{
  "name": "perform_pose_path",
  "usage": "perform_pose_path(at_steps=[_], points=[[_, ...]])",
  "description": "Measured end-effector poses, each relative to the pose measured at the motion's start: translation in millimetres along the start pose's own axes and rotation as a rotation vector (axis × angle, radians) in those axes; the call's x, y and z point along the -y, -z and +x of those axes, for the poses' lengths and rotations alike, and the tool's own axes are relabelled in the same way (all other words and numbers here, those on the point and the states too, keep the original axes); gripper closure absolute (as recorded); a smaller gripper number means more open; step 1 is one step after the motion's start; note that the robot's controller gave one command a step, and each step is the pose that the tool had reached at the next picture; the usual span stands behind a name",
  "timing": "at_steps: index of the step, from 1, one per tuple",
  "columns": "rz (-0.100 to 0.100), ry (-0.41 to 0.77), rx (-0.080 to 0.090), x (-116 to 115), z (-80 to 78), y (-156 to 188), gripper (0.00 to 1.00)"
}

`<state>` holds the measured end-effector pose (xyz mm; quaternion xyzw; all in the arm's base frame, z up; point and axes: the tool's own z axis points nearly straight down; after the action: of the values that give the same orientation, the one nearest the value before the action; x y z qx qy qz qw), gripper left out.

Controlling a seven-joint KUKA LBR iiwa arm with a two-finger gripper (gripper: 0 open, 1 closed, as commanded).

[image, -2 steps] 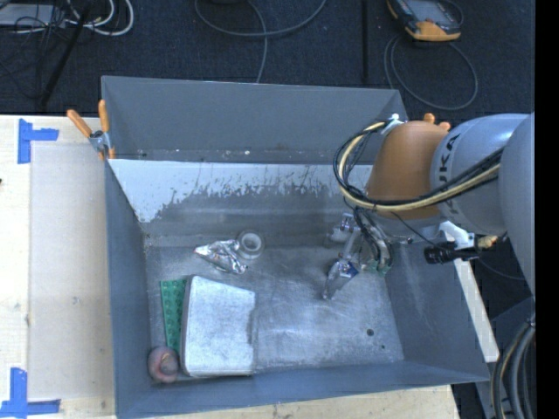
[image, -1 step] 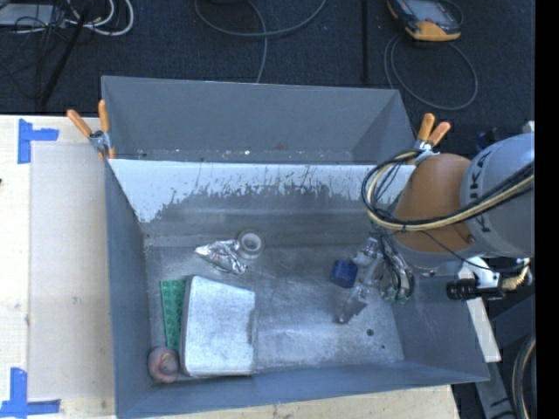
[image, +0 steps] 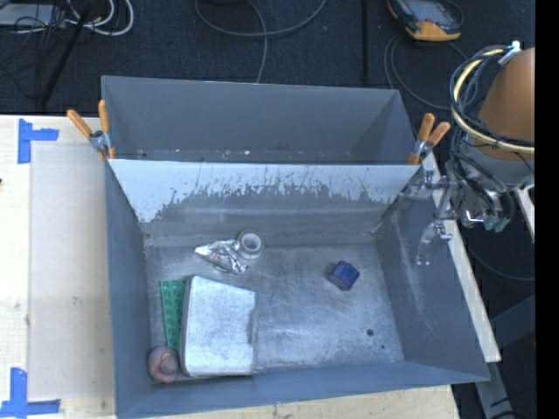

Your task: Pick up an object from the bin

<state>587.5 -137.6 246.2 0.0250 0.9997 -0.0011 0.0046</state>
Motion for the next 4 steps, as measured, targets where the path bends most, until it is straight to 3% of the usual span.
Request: perform_pose_path(at_steps=[1, 2, 3, 4], points=[[-0.003, -0.174, -0.019, -43.7, 48.3, -127.1, 0.00], [-0.004, -0.034, -0.009, -85.4, 17.3, -153.6, 0.00], [-0.005, 0.038, -0.008, -65.4, 2.7, -174.0, 0.00], [-0.004, 0.039, 0.001, -65.1, 0.4, -171.2, 1.00]])
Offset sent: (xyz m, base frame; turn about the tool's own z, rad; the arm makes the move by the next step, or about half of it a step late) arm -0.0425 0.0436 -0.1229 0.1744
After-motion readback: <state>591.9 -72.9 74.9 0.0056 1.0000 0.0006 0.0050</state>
